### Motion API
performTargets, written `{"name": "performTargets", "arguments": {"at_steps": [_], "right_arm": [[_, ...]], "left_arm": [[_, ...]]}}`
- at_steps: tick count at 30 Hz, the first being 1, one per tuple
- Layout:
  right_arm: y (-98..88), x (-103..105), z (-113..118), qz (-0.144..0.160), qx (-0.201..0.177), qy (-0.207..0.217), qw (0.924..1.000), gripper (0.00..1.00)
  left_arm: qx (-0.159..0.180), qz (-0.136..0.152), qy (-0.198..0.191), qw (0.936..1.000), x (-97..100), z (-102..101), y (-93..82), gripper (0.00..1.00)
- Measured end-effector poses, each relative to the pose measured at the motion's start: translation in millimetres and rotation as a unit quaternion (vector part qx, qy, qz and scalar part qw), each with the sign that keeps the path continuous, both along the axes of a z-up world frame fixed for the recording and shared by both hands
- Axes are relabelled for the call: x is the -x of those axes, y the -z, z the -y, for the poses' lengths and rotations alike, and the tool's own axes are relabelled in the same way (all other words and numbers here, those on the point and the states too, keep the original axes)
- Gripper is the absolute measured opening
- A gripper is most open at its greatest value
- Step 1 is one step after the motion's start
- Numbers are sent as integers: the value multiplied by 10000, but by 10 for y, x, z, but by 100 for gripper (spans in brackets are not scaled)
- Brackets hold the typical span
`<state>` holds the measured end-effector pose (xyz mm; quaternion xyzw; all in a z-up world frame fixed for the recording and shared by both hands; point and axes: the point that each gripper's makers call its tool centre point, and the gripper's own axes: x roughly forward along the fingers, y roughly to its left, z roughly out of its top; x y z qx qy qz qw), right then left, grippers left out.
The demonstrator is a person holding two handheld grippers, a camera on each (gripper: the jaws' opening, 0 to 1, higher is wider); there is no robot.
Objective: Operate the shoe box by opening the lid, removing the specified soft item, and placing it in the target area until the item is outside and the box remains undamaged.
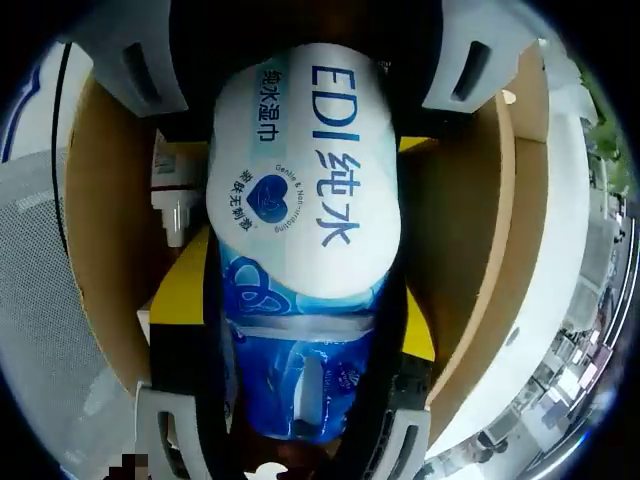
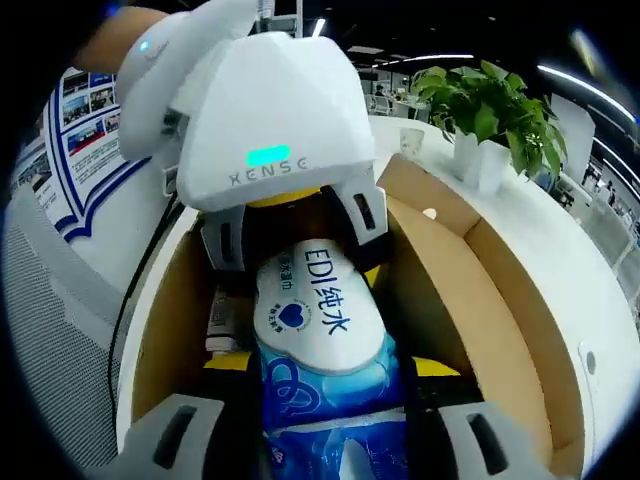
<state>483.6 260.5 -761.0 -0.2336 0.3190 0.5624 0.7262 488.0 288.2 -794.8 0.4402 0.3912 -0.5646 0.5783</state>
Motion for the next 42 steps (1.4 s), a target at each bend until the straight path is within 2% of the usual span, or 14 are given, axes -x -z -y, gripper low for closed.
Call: {"name": "performTargets", "arguments": {"at_steps": [4, 9, 16, 18, 21, 27, 32, 37, 42], "right_arm": [[26, 8, -20, -26, 38, -74, 10000, 57], [87, 15, -42, 35, 143, -221, 9996, 57], [196, 6, -98, 78, 478, -383, 9981, 58], [239, 13, -121, 167, 572, -422, 9973, 58], [245, 5, -125, 85, 624, -377, 9973, 57], [215, -3, -123, 157, 551, -388, 9976, 49], [185, -12, -128, 241, 455, -348, 9981, 44], [144, -6, -116, 144, 396, -125, 9990, 43], [32, 0, -113, 180, 322, -85, 9993, 43]], "left_arm": [[138, -16, 20, 9999, 2, 7, -5, 68], [67, -91, 13, 9999, 6, 21, -1, 68], [0, -121, 15, 9999, 17, 14, 3, 68], [35, -90, 11, 10000, 24, 16, 0, 68], [158, -50, 5, 9999, 23, 13, -3, 68], [282, -11, 23, 9996, 27, 21, -31, 68], [216, -19, 46, 9998, 26, 23, -55, 68], [102, -6, 166, 9998, 25, 35, -110, 68], [71, 1, 223, 9997, 17, 32, -214, 68]]}}
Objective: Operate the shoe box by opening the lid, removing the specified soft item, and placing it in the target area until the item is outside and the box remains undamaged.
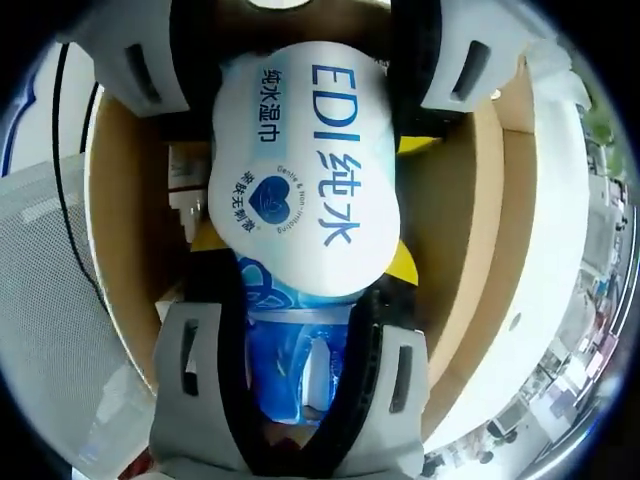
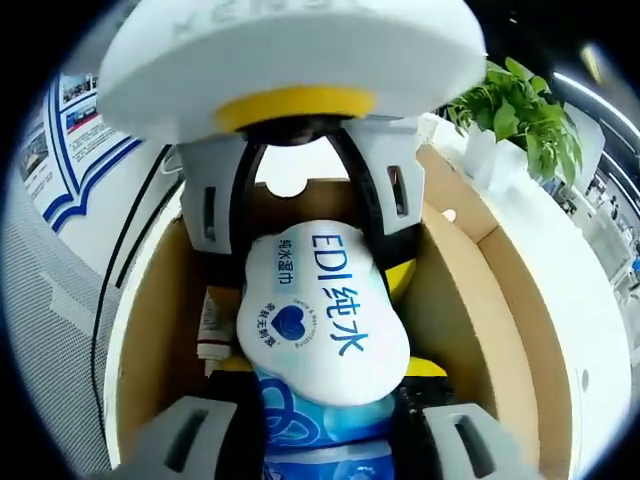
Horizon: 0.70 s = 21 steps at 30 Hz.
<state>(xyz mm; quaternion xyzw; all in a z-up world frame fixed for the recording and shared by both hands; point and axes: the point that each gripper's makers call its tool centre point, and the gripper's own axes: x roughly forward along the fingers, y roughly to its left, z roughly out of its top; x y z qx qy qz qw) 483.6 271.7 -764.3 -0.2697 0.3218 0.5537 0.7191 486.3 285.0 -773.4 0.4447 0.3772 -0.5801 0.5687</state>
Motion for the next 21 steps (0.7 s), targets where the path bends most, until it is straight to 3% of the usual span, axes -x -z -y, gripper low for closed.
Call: {"name": "performTargets", "arguments": {"at_steps": [4, 21], "right_arm": [[-60, 11, 18, 156, 34, -71, 9998, 43], [-349, 60, 63, 326, -123, -52, 9994, 42]], "left_arm": [[-6, -16, 18, 10000, 11, 13, -89, 66], [16, 129, 33, 9999, 73, 59, -367, 65]]}}
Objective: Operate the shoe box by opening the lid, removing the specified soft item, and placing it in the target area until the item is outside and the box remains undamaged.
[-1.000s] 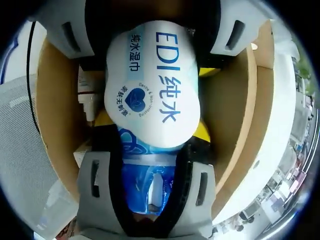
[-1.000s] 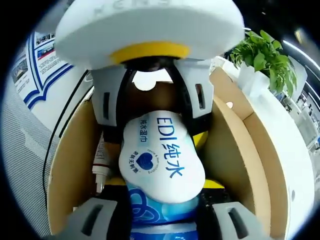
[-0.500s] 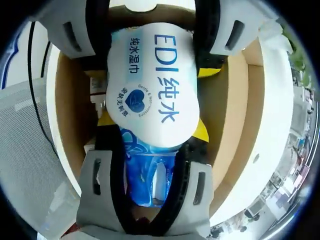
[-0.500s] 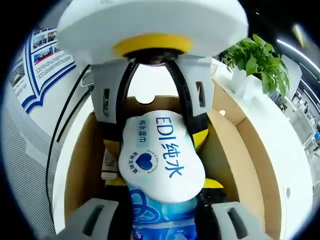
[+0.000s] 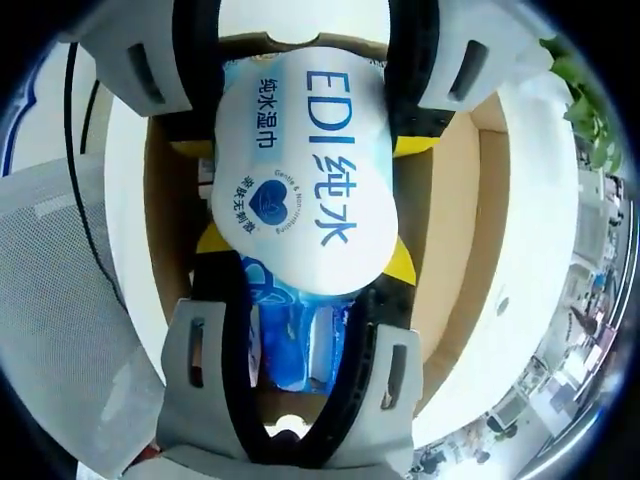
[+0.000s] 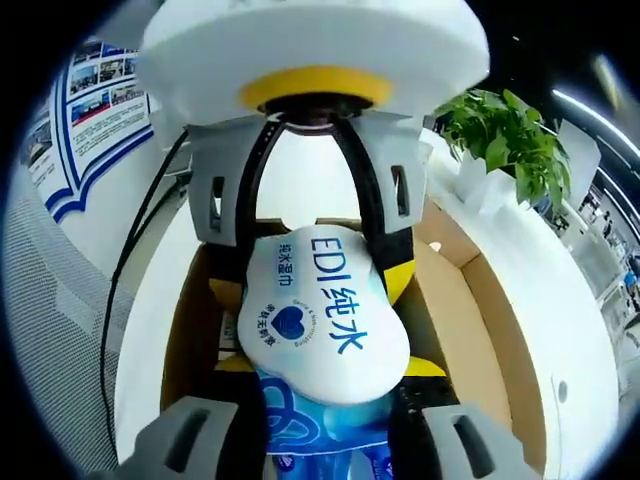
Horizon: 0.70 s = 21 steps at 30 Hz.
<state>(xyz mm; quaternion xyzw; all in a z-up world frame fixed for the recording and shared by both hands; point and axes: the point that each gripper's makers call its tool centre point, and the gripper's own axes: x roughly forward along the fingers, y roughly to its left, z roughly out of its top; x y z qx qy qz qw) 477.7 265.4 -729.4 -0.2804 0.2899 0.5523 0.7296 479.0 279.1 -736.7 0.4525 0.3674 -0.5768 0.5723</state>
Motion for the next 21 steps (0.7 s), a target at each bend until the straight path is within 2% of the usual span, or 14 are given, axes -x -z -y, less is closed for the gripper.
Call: {"name": "performTargets", "arguments": {"at_steps": [21], "right_arm": [[-403, 65, 42, 295, -103, -34, 9995, 42]], "left_arm": [[26, 242, -2, 9997, 75, 55, -384, 65]]}}
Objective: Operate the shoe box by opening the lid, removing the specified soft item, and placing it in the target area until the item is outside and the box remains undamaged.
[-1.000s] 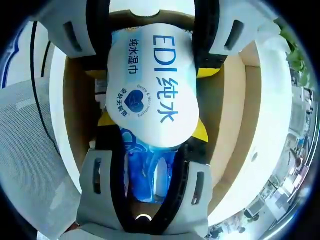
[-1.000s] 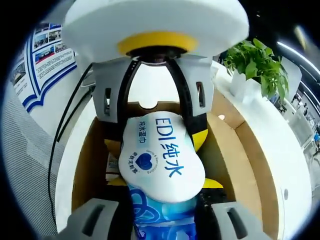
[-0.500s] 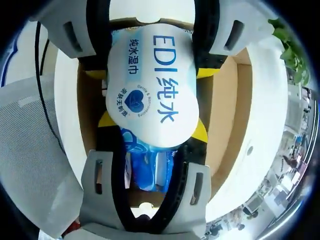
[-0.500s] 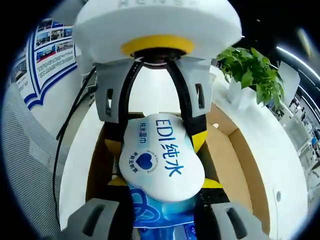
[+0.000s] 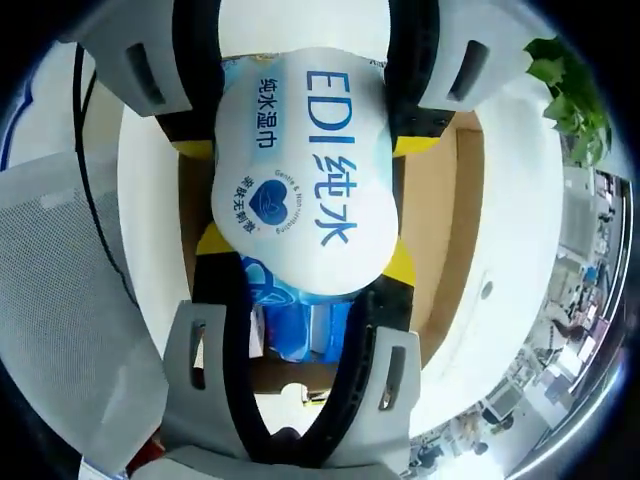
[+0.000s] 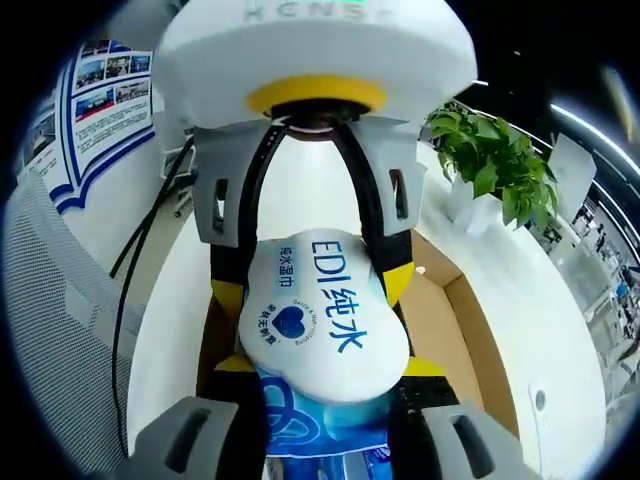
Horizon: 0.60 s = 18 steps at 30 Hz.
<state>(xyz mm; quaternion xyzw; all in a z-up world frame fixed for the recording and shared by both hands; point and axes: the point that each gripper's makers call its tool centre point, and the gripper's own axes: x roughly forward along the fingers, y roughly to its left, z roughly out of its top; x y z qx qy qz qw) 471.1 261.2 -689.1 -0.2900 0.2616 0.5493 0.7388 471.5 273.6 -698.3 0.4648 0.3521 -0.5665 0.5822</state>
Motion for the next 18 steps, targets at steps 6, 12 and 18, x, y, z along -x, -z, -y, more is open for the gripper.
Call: {"name": "performTargets", "arguments": {"at_steps": [6, 12, 18], "right_arm": [[-105, 25, 15, 60, -9, -17, 10000, 41], [-212, 74, 44, 86, -60, -62, 9999, 41], [-316, 101, 92, 109, -89, -87, 9999, 41]], "left_arm": [[4, 63, -19, 10000, 20, 16, -100, 65], [6, 71, -45, 10000, 65, 47, -204, 65], [5, 88, -66, 9999, 102, 101, -311, 65]]}}
